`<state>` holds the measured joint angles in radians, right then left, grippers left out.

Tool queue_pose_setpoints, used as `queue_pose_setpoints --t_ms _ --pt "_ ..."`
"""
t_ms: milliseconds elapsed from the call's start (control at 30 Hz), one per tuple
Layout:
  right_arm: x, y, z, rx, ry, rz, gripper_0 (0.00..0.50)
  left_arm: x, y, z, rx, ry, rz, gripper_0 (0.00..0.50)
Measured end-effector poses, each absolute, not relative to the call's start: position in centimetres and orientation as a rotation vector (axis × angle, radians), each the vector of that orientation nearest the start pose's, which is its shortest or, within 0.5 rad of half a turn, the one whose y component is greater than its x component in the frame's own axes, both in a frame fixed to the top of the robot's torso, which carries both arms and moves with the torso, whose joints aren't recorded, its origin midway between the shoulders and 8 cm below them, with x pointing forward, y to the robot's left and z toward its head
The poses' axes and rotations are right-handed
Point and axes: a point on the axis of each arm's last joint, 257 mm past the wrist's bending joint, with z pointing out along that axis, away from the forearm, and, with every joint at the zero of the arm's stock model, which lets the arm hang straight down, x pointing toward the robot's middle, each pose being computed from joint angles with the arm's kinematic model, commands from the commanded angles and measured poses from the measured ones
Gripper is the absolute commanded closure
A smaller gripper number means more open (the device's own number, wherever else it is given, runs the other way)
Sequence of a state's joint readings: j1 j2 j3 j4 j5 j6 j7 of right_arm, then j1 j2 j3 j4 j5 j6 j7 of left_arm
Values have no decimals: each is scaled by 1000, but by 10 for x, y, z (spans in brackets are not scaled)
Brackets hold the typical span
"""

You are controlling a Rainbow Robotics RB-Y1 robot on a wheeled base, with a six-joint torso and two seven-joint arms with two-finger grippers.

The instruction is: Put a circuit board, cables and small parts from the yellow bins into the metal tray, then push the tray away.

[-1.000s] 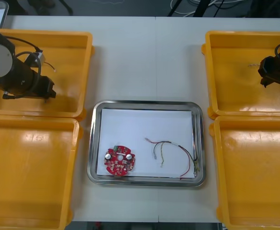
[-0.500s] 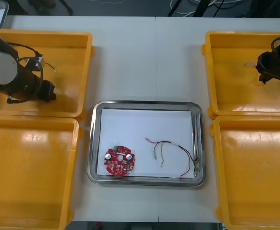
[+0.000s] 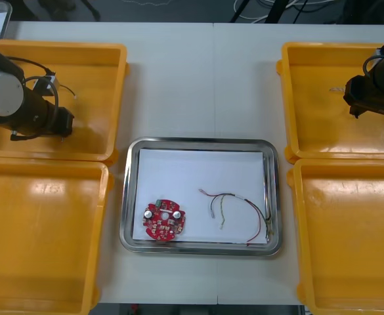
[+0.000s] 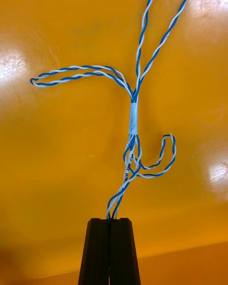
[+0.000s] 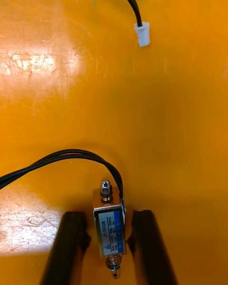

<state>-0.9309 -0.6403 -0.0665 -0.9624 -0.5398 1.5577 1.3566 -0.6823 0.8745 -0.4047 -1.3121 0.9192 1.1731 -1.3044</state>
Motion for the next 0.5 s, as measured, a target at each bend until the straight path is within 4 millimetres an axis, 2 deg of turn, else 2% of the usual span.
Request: queue_pose_setpoints --t_ms 500 --pt "571 -361 -192 401 2688 80 500 569 338 -230 31 2566 -75 500"
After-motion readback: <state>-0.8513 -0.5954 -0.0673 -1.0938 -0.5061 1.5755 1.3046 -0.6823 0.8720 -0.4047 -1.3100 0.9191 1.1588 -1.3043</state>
